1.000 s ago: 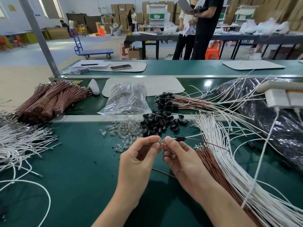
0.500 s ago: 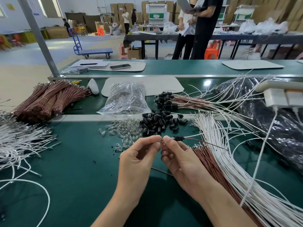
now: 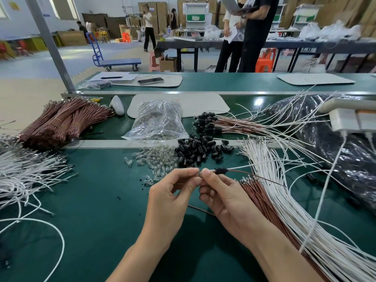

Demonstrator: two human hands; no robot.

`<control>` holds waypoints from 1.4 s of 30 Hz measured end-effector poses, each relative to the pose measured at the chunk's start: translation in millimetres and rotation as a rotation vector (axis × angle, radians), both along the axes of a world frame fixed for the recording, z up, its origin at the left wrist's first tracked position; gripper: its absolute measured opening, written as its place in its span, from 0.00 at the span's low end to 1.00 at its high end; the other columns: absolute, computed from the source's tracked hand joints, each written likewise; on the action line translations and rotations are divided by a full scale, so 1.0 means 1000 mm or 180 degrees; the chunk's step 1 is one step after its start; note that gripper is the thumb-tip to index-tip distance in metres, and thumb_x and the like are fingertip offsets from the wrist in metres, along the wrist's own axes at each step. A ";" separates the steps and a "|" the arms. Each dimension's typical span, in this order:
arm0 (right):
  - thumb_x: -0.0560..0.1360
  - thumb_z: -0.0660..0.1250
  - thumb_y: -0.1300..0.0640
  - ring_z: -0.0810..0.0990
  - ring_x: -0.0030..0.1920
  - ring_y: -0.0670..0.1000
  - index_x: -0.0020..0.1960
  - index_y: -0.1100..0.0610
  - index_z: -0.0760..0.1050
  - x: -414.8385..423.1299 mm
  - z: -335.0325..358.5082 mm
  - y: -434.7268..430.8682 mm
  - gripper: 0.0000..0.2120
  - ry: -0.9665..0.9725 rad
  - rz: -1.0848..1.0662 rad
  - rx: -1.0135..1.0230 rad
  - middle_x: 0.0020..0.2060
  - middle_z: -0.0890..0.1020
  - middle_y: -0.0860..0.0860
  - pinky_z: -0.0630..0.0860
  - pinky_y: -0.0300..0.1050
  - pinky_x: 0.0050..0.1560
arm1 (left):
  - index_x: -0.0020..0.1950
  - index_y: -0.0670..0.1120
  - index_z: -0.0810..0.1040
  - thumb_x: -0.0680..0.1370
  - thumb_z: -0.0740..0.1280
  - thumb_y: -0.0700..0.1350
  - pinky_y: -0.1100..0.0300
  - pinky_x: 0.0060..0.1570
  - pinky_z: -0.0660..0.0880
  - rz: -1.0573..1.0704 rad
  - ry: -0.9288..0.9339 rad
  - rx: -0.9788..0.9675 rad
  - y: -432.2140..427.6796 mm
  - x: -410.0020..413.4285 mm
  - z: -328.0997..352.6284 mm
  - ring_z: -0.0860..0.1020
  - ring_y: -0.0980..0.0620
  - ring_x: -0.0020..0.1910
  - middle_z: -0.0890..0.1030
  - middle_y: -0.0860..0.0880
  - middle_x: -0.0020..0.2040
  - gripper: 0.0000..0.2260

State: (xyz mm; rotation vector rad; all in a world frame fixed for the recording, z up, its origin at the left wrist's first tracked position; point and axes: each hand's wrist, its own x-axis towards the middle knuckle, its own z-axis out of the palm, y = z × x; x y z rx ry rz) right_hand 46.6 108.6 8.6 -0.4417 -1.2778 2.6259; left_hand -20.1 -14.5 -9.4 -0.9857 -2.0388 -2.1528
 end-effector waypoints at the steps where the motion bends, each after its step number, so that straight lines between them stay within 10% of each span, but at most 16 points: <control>1: 0.66 0.77 0.53 0.81 0.33 0.45 0.39 0.57 0.86 0.000 -0.001 0.000 0.08 0.0003 0.0011 0.0002 0.35 0.83 0.52 0.79 0.36 0.35 | 0.51 0.58 0.84 0.75 0.72 0.47 0.68 0.50 0.78 -0.0011 0.0060 -0.0039 0.000 0.000 0.000 0.85 0.58 0.48 0.86 0.58 0.47 0.08; 25: 0.64 0.78 0.48 0.79 0.32 0.44 0.38 0.56 0.86 0.001 -0.001 0.006 0.11 -0.0076 -0.0127 0.0412 0.35 0.83 0.52 0.79 0.36 0.36 | 0.59 0.58 0.76 0.79 0.66 0.56 0.68 0.46 0.74 0.0470 0.1579 -0.1056 -0.008 -0.009 -0.004 0.78 0.60 0.47 0.78 0.60 0.48 0.09; 42: 0.65 0.76 0.48 0.80 0.34 0.46 0.37 0.56 0.85 0.001 -0.001 0.007 0.11 -0.0243 0.0005 0.0835 0.37 0.81 0.53 0.77 0.39 0.32 | 0.53 0.53 0.78 0.78 0.71 0.44 0.66 0.43 0.74 0.0487 0.1547 -0.1223 -0.010 -0.007 -0.005 0.77 0.62 0.45 0.77 0.61 0.46 0.07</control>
